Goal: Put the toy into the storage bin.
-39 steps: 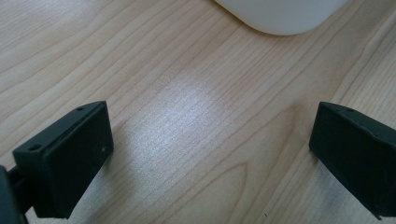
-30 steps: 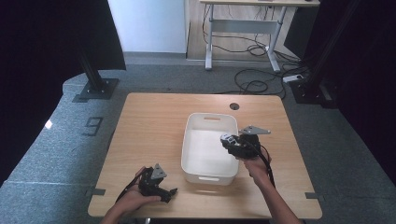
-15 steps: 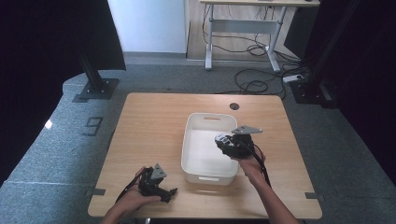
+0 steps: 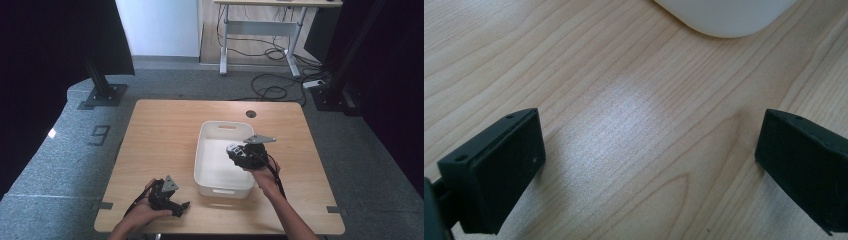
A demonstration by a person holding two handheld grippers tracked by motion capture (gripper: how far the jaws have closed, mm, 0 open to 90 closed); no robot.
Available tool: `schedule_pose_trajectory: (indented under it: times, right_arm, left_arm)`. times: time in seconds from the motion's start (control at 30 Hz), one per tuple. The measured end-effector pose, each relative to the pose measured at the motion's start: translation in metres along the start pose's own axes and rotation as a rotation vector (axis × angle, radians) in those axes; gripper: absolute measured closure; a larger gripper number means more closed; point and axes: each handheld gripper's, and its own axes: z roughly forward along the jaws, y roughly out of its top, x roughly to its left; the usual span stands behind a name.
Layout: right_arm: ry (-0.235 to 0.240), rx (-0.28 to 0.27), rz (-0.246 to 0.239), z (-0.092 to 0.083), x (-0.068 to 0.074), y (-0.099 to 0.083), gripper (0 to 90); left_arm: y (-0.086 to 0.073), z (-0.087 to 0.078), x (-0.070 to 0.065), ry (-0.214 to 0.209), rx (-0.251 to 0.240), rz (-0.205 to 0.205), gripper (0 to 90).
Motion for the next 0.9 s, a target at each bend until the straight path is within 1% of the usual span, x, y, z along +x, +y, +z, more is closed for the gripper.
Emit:
schedule_pose_trajectory:
  times: [0.33, 0.57, 0.9]
  right_arm:
    - [0.005, -0.003, 0.003, 0.003, 0.004, 0.004, 50.0]
    - [0.0, -0.005, 0.001, 0.005, 0.009, 0.011, 50.0]
    - [0.007, -0.002, -0.003, 0.011, 0.015, 0.016, 50.0]
  left_arm:
    - [0.0, 0.0, 0.0, 0.001, 0.0, -0.001, 0.0]
    - [0.0, 0.0, 0.0, 0.001, -0.001, -0.001, 0.0]
    - [0.0, 0.0, 0.0, 0.001, -0.001, -0.001, 0.0]
